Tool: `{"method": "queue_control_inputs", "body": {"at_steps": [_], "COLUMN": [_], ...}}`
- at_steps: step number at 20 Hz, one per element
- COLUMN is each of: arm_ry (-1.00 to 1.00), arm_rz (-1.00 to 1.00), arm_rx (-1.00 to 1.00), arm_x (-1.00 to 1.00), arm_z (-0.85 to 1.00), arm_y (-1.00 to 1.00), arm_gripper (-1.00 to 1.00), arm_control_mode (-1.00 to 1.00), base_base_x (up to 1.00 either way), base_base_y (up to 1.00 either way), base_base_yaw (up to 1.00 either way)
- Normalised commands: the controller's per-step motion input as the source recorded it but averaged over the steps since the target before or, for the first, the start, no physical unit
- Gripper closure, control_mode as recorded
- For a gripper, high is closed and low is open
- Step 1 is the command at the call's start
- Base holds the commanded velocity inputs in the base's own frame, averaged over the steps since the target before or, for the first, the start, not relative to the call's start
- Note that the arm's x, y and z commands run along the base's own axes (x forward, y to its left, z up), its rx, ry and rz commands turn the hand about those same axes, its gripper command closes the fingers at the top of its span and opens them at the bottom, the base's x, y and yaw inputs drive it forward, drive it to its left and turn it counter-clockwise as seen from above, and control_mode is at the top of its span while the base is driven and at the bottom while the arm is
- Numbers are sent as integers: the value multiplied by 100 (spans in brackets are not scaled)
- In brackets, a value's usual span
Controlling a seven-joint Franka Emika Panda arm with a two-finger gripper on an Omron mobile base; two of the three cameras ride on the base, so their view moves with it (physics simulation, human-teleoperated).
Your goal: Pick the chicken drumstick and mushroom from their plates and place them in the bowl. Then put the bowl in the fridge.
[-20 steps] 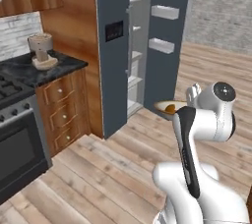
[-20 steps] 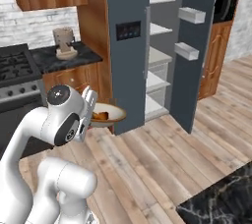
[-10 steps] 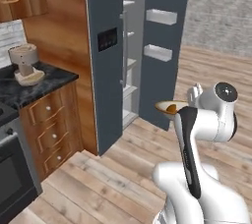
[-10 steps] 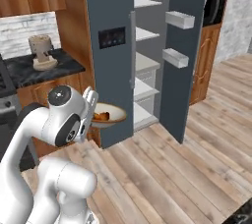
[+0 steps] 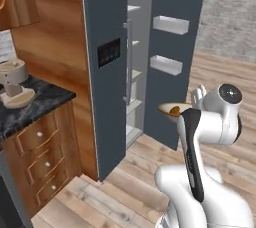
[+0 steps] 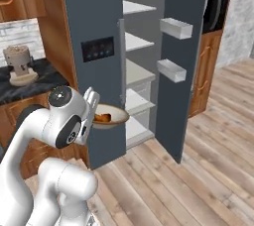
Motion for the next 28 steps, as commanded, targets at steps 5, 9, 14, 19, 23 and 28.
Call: {"method": "queue_control_inputs", "body": {"at_steps": [5,9,14,19,23,28], "arm_ry": [0,0,0,0,0,0], "arm_rz": [0,0,0,0,0,0], "arm_rx": [0,0,0,0,0,0], "arm_x": [0,0,0,0,0,0], "arm_z": [0,0,0,0,0,0], "arm_y": [0,0,0,0,0,0], "arm_gripper": [100,100,100,100,100,100], "arm_control_mode": [100,100,100,100,100,100], "base_base_x": [87,82,76,54,30,28], "base_base_y": [-24,-25,-27,-38,-44,-52], "base_base_yaw": [21,25,31,39,42,41]}}
